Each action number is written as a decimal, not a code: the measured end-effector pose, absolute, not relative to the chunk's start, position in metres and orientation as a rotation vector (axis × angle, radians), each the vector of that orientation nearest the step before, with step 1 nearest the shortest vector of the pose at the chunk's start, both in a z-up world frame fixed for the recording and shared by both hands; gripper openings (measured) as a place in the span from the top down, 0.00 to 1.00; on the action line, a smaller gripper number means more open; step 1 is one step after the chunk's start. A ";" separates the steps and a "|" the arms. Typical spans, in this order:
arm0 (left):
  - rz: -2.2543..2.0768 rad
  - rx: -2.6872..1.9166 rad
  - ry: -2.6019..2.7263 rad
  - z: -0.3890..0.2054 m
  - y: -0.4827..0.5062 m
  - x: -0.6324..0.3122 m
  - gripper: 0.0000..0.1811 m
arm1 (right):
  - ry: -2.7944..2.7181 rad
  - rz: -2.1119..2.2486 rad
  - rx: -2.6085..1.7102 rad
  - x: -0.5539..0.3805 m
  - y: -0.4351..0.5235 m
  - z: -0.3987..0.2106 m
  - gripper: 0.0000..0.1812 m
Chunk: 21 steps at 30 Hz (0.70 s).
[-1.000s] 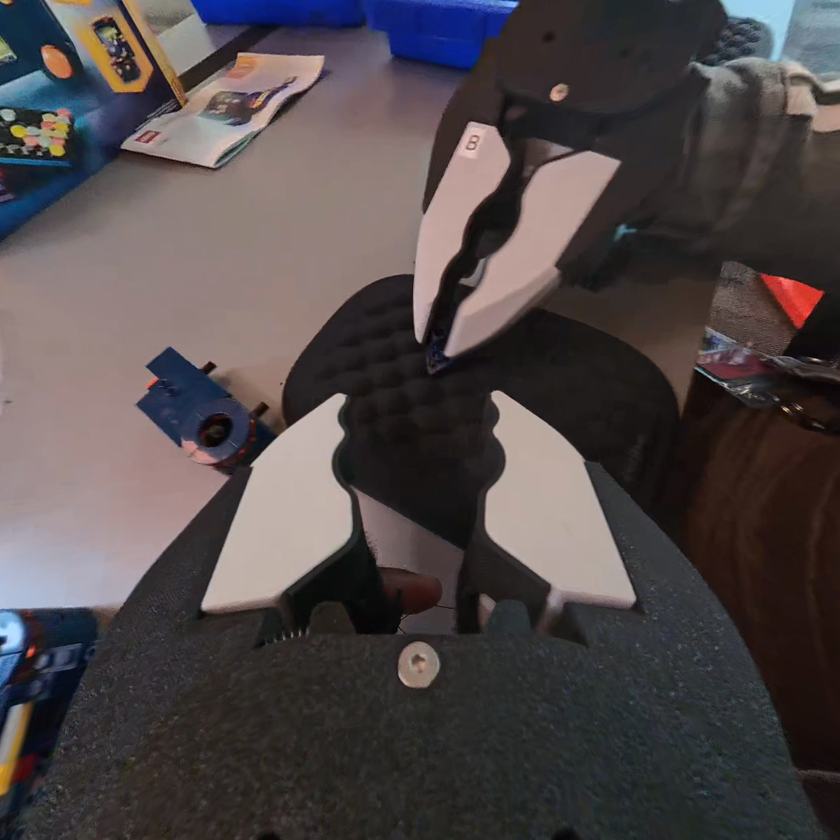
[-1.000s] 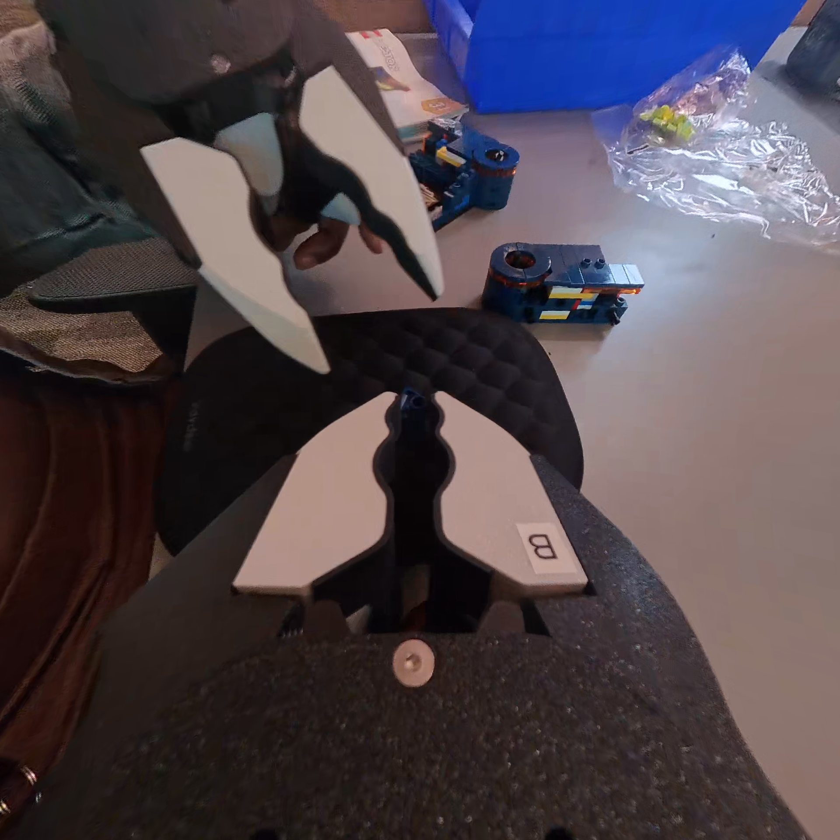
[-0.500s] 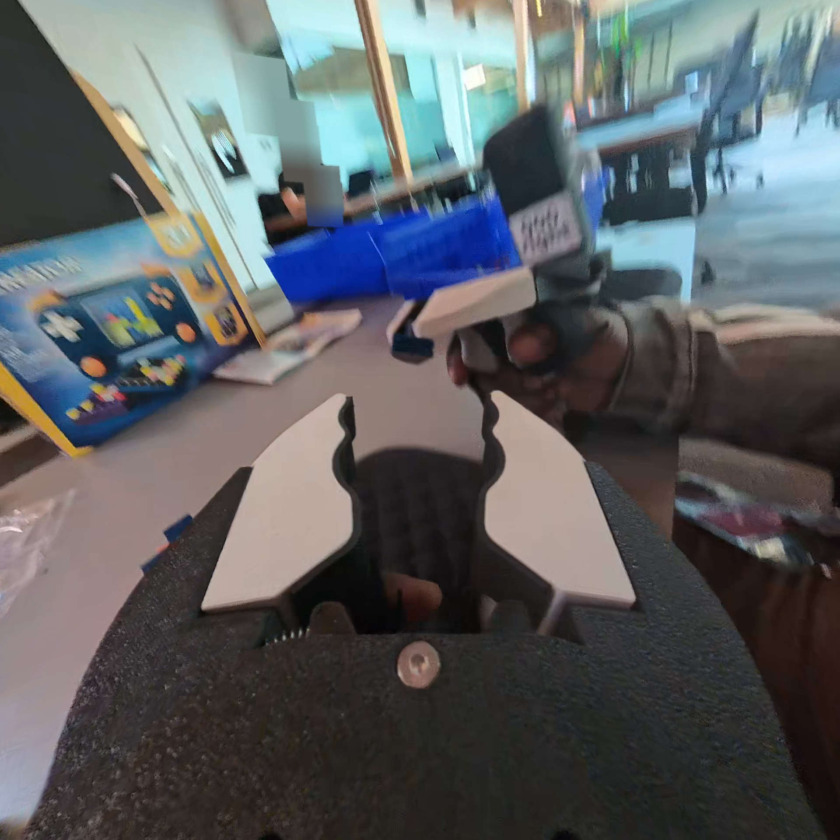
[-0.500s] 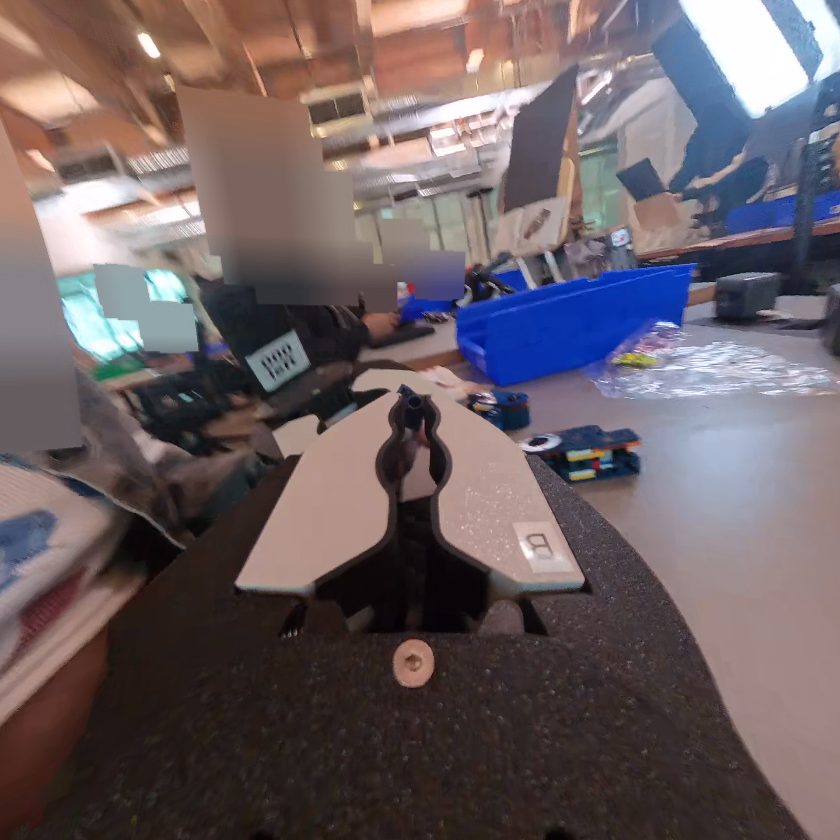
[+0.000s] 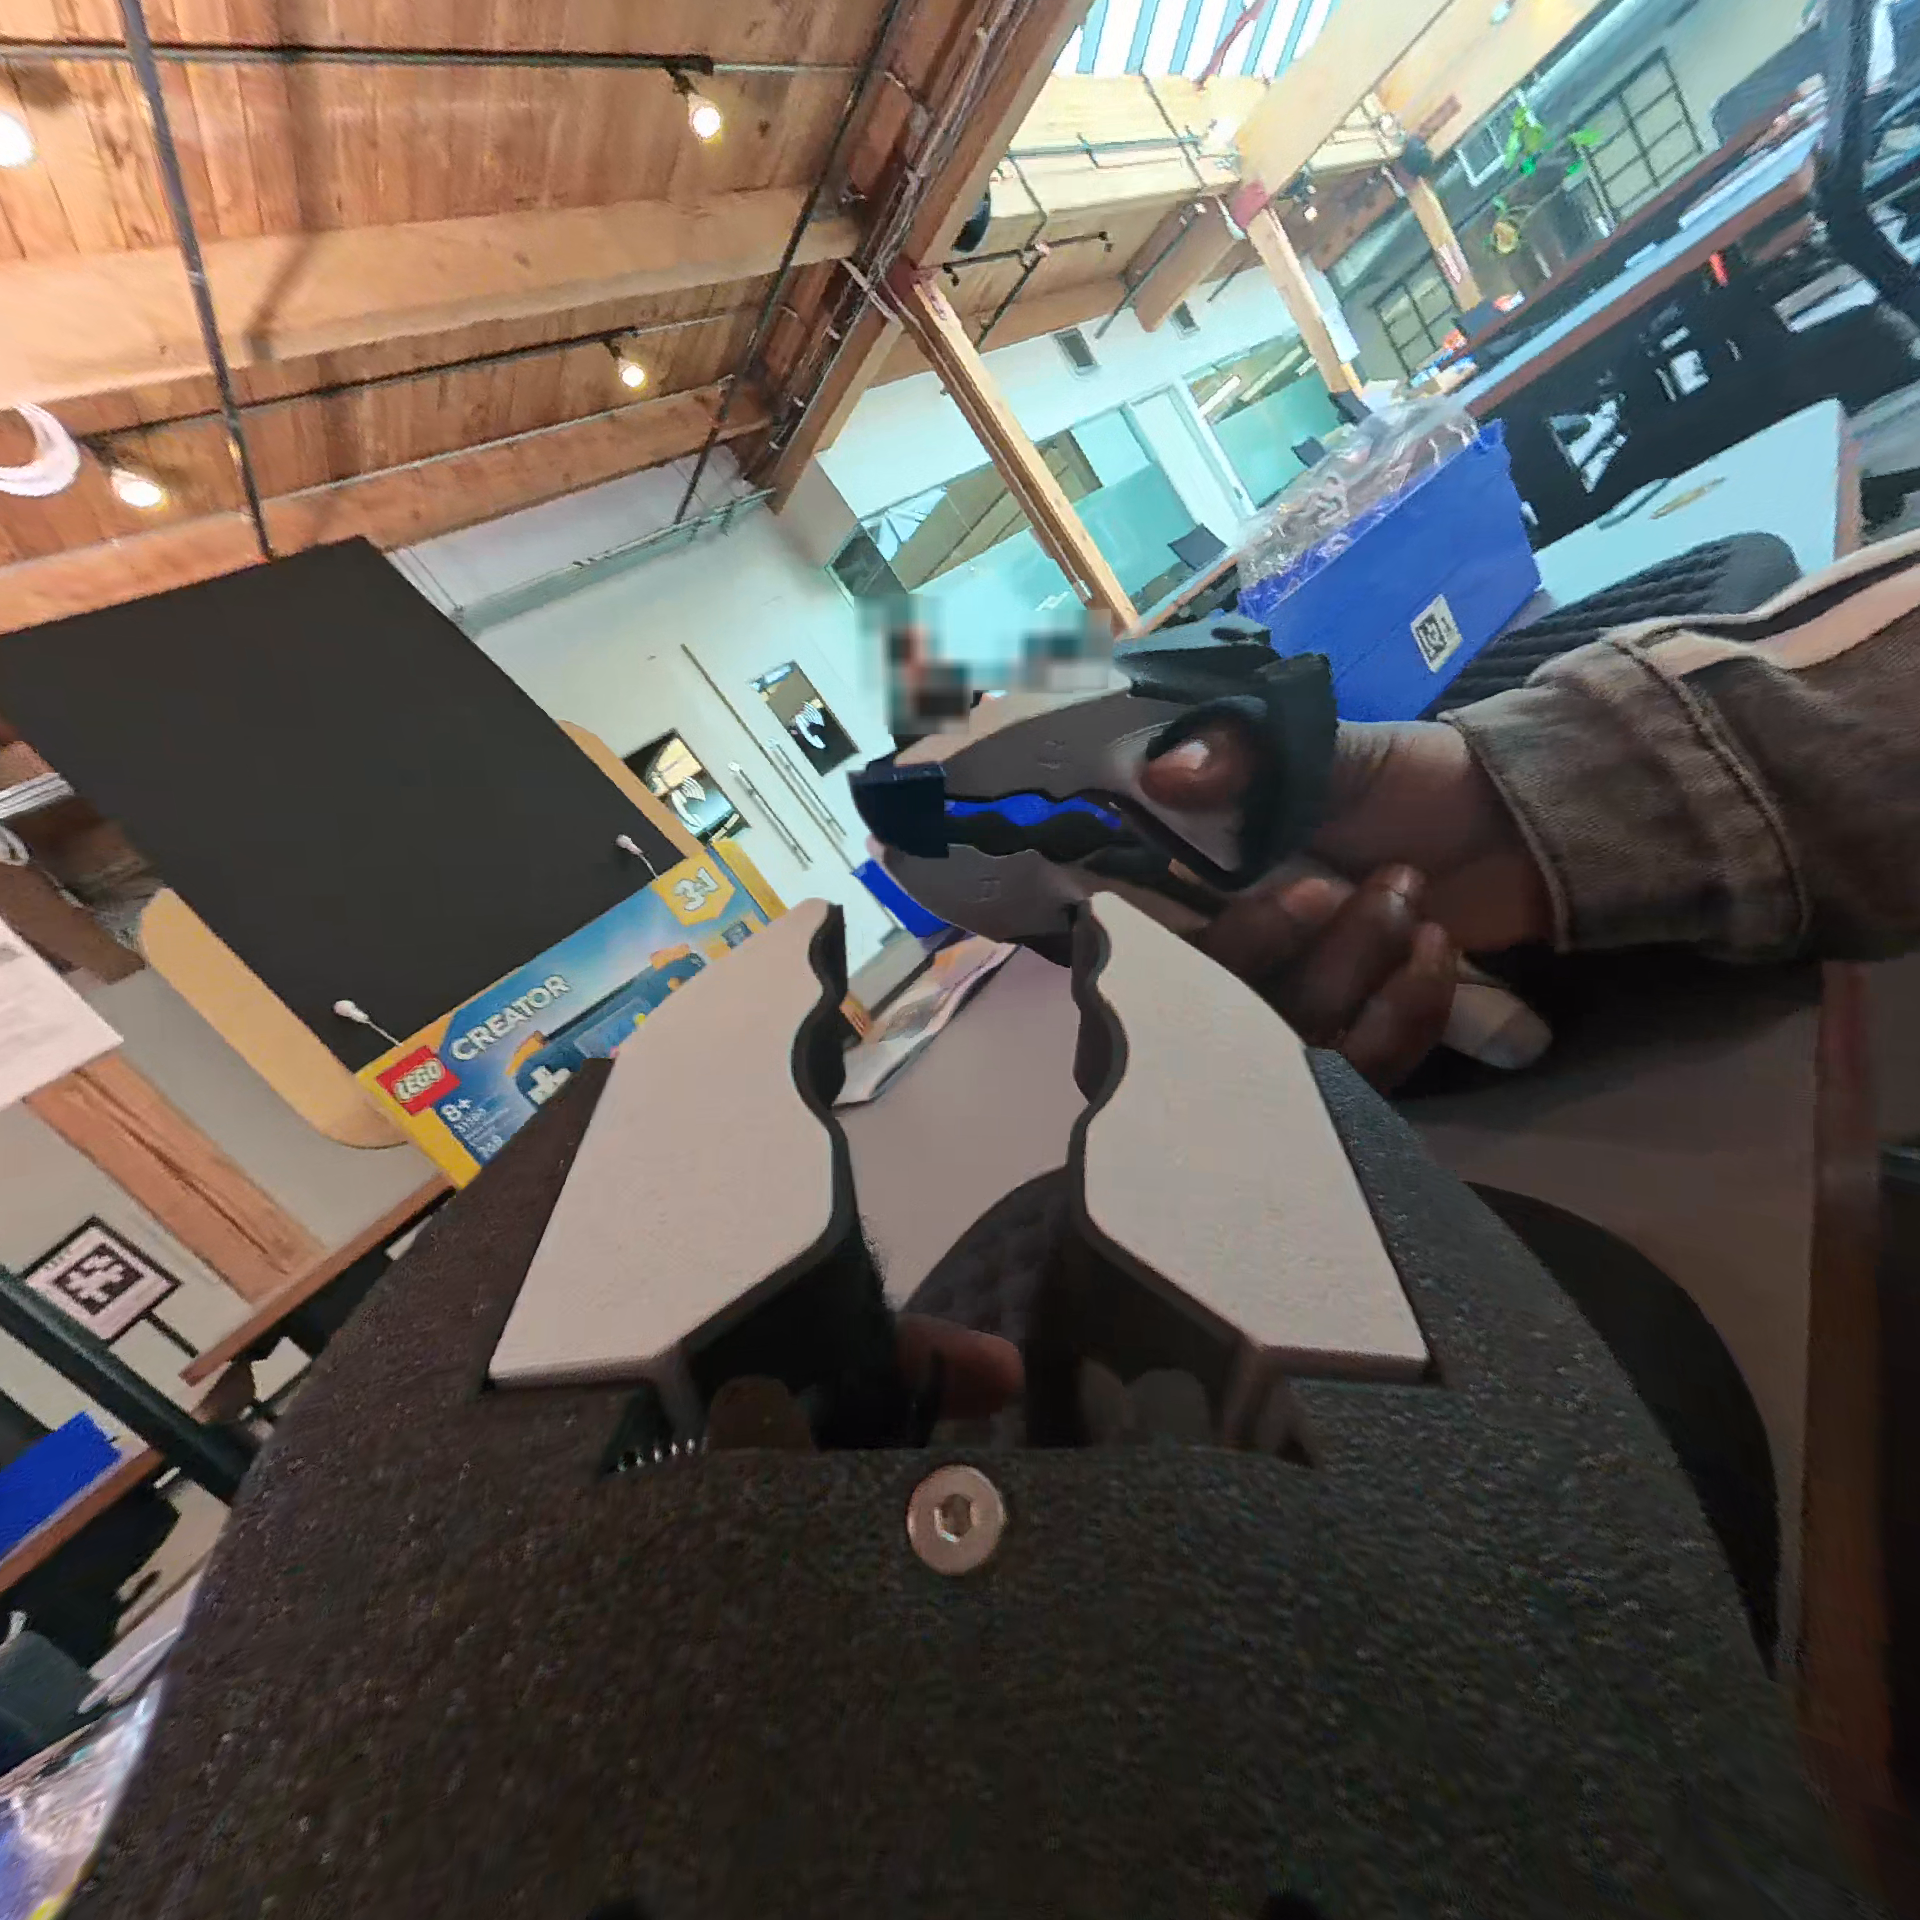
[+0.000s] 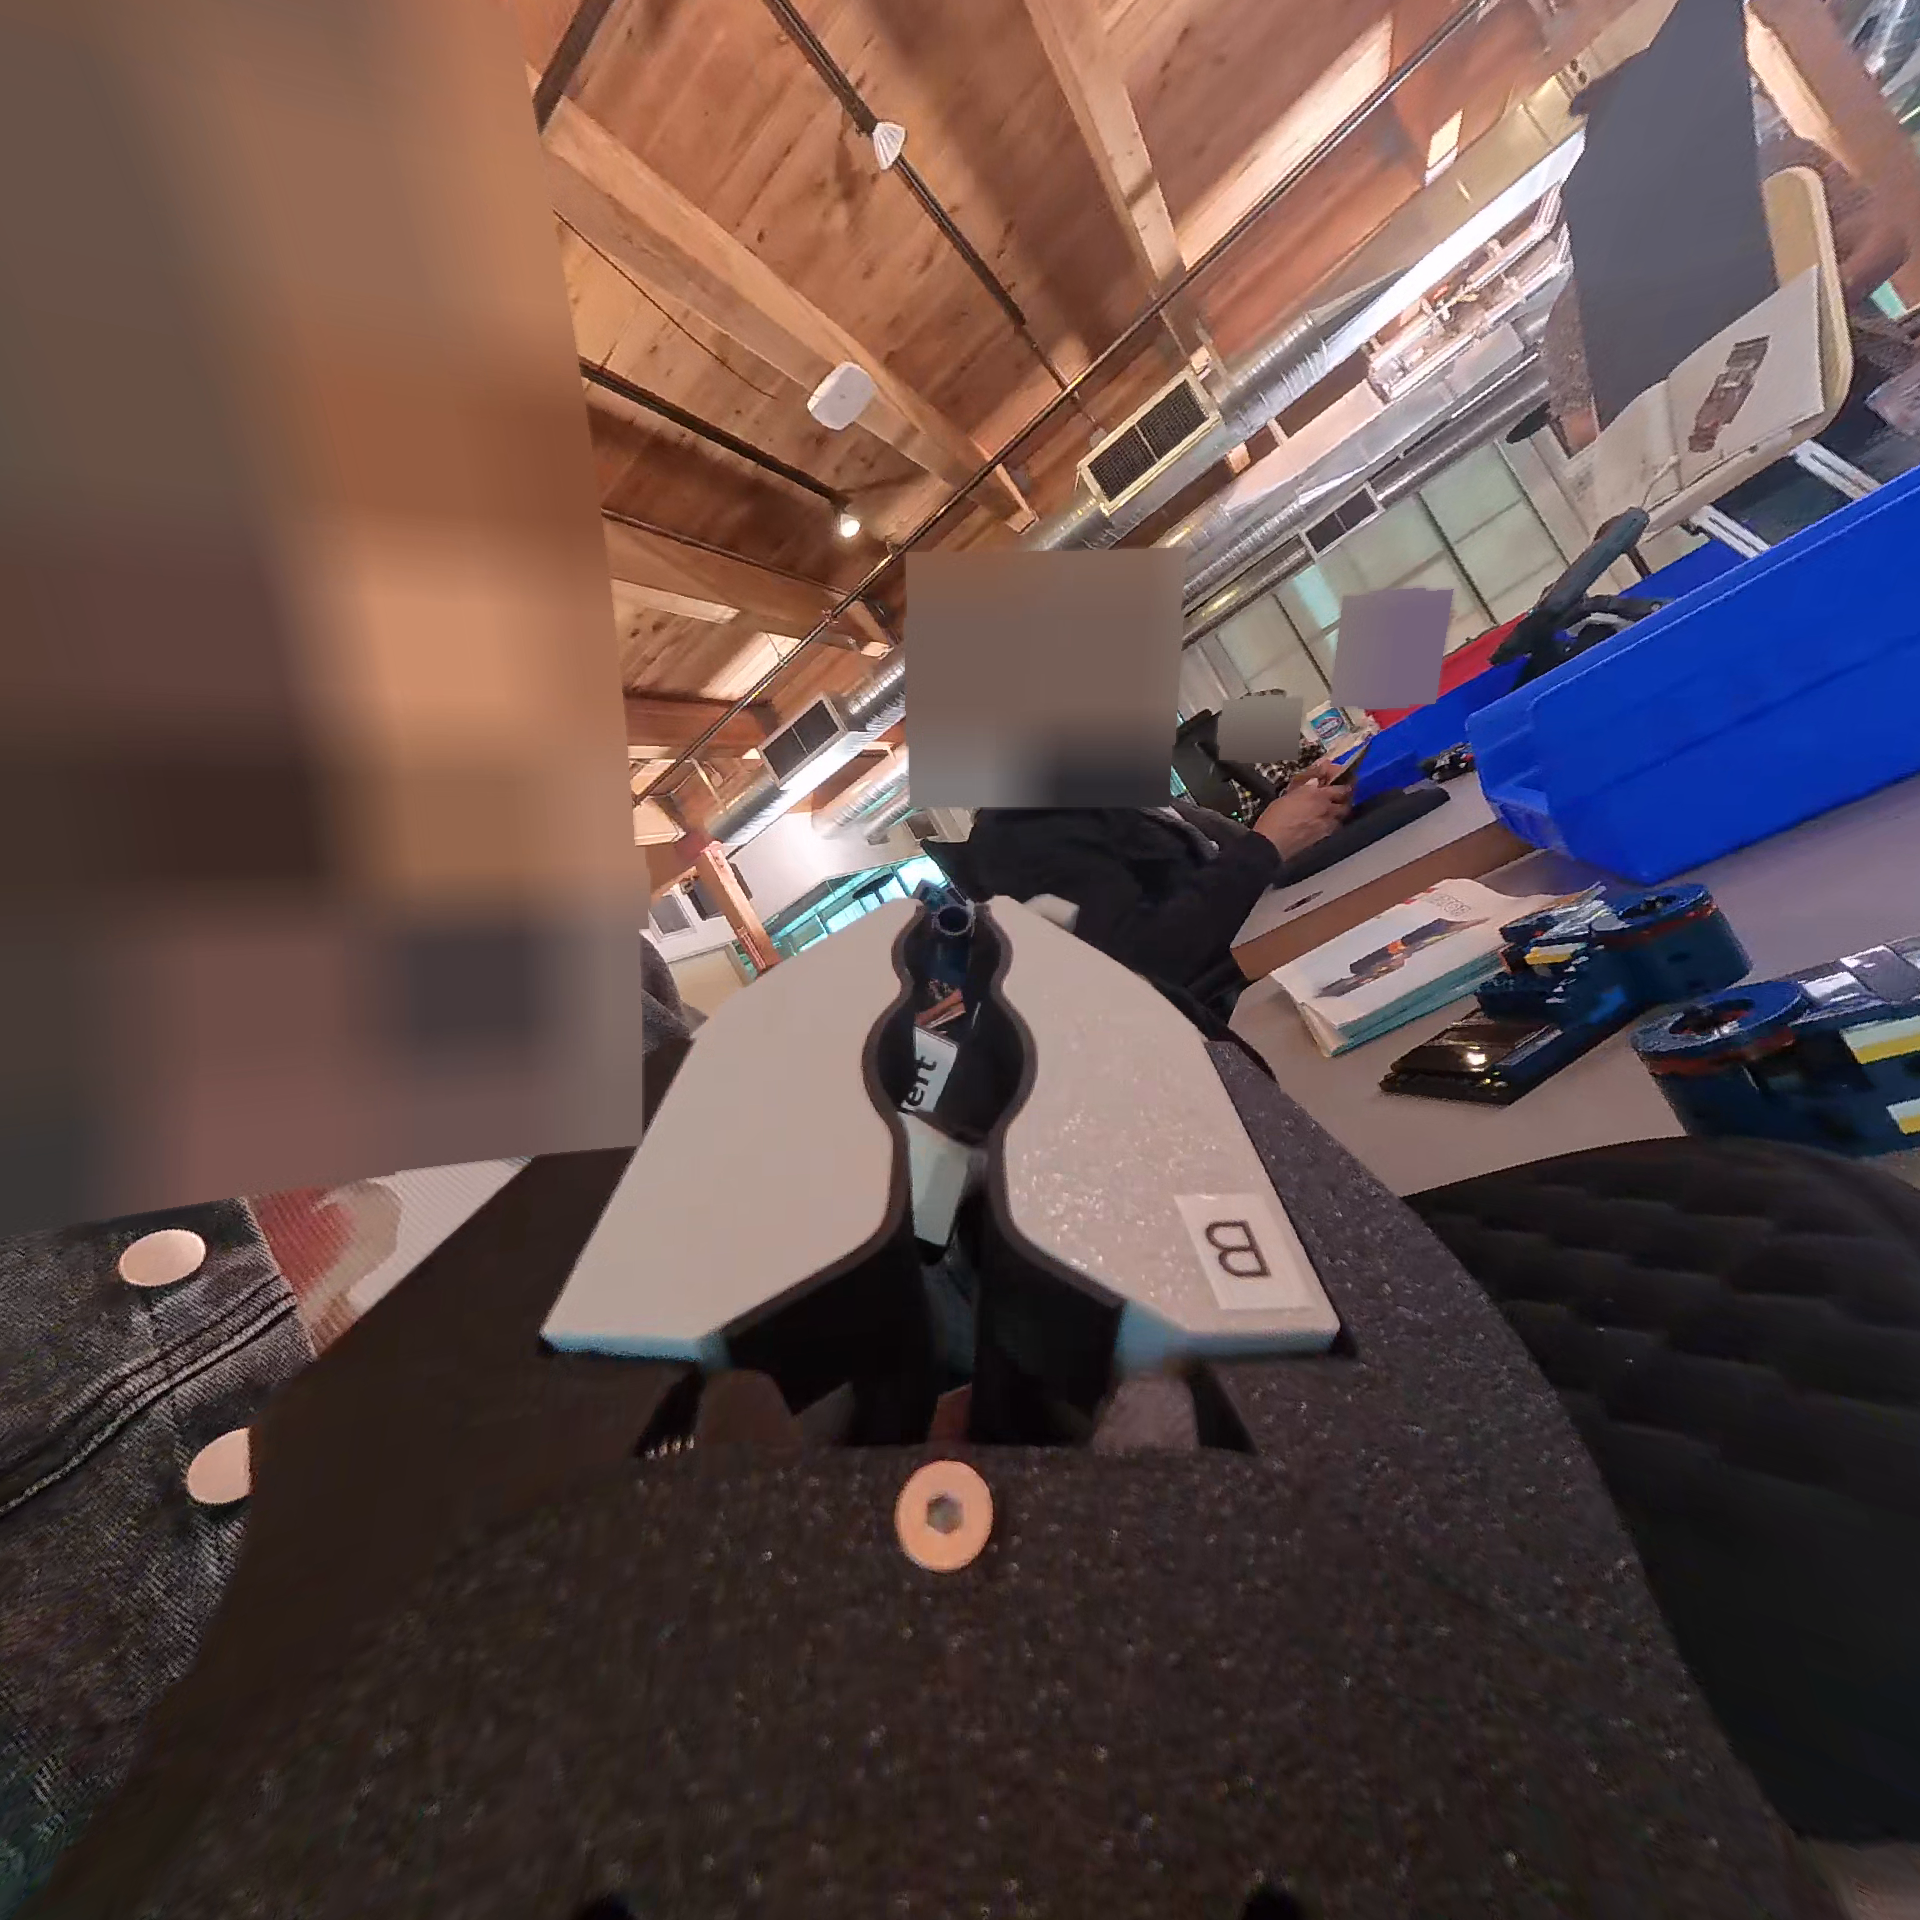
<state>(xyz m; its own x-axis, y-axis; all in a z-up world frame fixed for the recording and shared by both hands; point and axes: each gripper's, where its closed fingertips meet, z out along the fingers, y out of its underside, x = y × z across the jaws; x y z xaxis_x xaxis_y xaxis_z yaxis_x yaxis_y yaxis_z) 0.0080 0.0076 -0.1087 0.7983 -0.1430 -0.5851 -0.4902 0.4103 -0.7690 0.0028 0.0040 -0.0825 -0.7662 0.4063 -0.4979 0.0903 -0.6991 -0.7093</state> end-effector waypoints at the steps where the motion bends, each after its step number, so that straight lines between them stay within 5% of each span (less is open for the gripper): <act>1: 0.240 -1.126 0.627 -0.105 0.006 0.008 0.78 | -1.129 2.553 -0.985 0.002 0.003 -0.084 0.96; 10: 0.324 -1.073 0.615 -0.098 0.002 0.004 0.92 | -1.196 2.545 -1.023 -0.002 -0.005 -0.090 0.96; 21: 0.291 -1.083 0.605 -0.098 -0.001 0.004 0.91 | -1.252 2.509 -1.039 -0.003 -0.010 -0.094 0.96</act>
